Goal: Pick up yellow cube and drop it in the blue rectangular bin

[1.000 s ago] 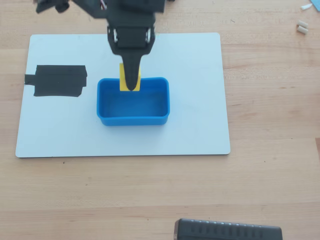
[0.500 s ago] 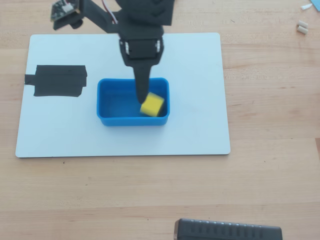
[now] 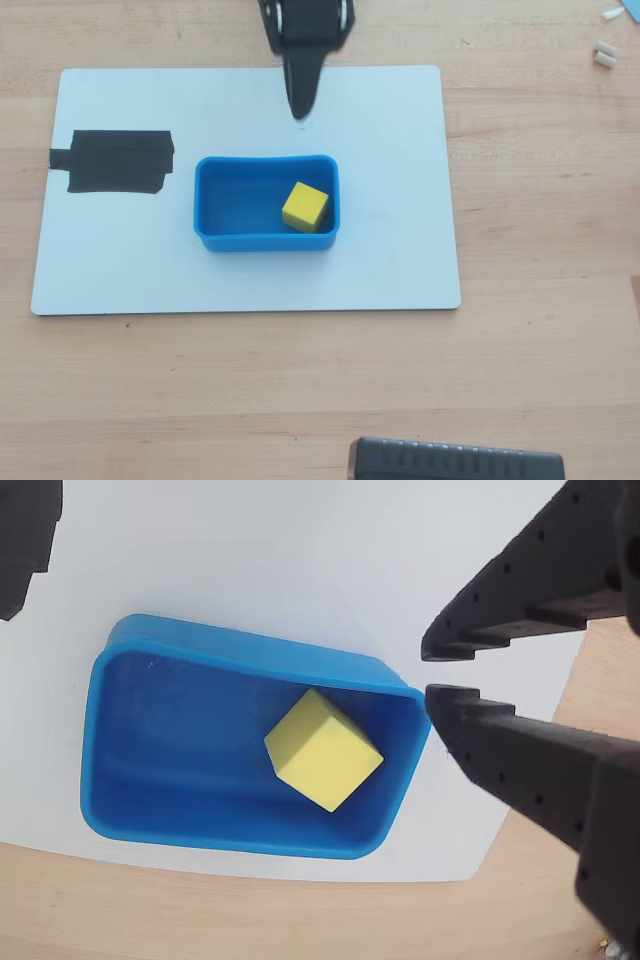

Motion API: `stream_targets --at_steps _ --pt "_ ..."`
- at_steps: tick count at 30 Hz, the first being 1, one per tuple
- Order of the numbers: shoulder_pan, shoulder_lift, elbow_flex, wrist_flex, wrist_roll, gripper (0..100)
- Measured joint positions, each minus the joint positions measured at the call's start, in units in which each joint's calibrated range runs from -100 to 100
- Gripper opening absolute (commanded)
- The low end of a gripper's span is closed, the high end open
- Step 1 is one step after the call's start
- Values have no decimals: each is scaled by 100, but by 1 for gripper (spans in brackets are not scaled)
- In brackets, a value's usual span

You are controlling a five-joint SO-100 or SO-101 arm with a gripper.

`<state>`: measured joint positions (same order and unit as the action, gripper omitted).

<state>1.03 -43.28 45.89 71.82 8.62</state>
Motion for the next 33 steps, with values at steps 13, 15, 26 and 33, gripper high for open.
stream_targets --at_steps 13,15,26,33 --pt "-230 -3054 2996 -610 0 0" --pt "-230 -3356 3427 -724 0 0" --pt "-294 -5166 4790 -610 -5 0" --pt "-143 -5166 4790 -548 -5 0"
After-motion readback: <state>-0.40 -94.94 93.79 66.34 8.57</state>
